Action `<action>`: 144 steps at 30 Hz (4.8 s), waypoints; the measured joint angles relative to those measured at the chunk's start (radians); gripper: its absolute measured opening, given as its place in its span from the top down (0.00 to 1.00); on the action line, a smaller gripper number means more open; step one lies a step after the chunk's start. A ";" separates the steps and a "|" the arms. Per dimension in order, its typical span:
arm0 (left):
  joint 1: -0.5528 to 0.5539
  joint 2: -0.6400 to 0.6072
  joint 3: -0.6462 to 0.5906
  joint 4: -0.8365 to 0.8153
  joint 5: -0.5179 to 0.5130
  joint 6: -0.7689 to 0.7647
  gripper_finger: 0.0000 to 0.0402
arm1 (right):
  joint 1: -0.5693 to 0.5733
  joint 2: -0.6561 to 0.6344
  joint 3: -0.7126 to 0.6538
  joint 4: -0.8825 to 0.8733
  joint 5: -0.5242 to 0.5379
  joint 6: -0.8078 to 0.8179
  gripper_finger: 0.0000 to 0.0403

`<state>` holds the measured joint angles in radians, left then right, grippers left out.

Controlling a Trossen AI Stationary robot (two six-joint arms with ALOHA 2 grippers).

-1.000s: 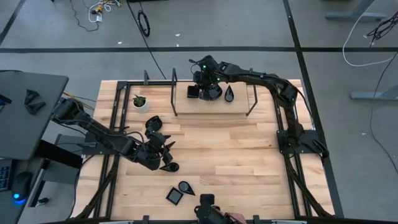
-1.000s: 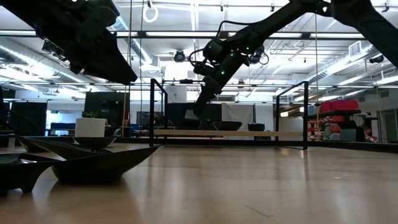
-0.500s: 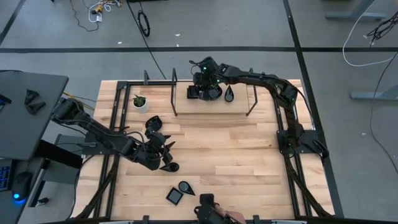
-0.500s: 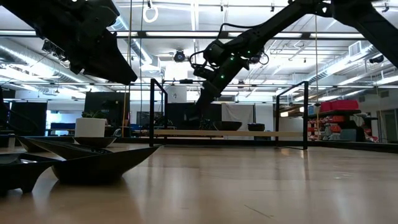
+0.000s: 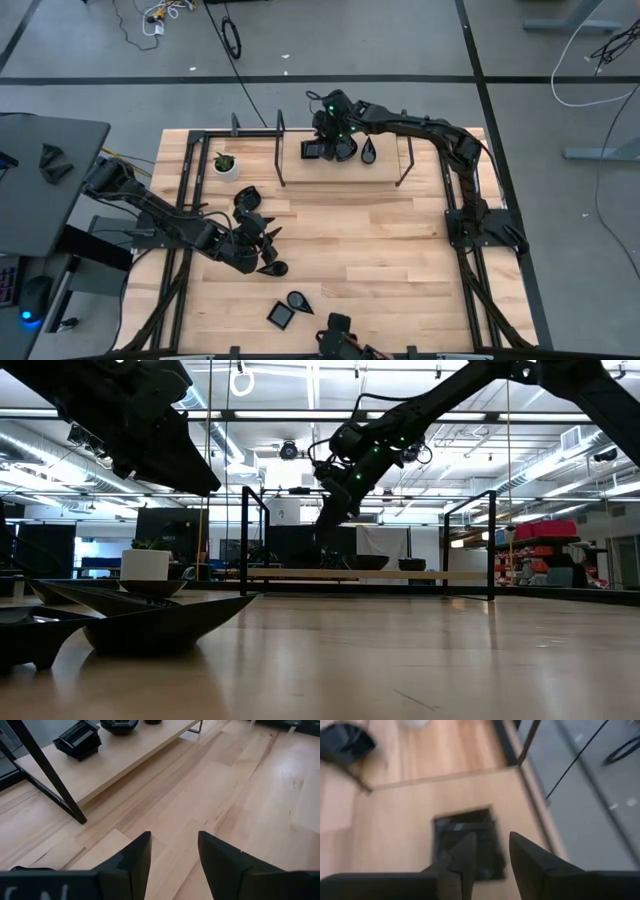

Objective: Pick & Place Mini shaped plates
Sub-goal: Stack the black square bowl on top of the other black square bowl on the shelf, then stack the black leaf shaped bowl on top of the other black leaf shaped bowl on the shelf

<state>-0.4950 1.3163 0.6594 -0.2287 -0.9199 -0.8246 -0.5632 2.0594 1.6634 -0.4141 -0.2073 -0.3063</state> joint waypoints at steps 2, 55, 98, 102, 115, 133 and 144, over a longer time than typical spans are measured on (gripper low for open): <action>0.000 0.000 0.000 0.000 0.000 0.000 0.58 | 0.000 0.000 0.000 -0.058 -0.039 -0.005 0.74; -0.014 0.037 0.001 0.000 0.068 -0.020 0.58 | 0.489 -0.028 0.000 -0.316 0.461 0.132 1.00; 0.343 -0.130 0.001 -0.741 0.379 -0.349 0.62 | 1.032 -0.482 -1.027 0.675 0.983 0.806 0.99; 0.425 -0.132 0.001 -0.721 0.419 -0.292 0.51 | 1.016 -0.482 -1.047 0.802 0.954 0.723 0.99; 0.605 -0.133 -0.159 -0.469 0.553 -0.184 0.49 | 1.015 -0.481 -1.047 0.820 0.949 0.714 0.98; 0.557 -0.132 -0.246 -0.207 0.555 -0.174 0.72 | 1.015 -0.480 -1.047 0.826 0.951 0.712 0.98; 0.394 -0.132 -0.246 0.037 0.577 -0.173 0.91 | 1.008 -0.480 -1.047 0.826 0.951 0.712 0.98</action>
<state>-0.1013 1.1839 0.4133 -0.1913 -0.3431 -0.9975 0.4448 1.5791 0.6163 0.4119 0.7434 0.4061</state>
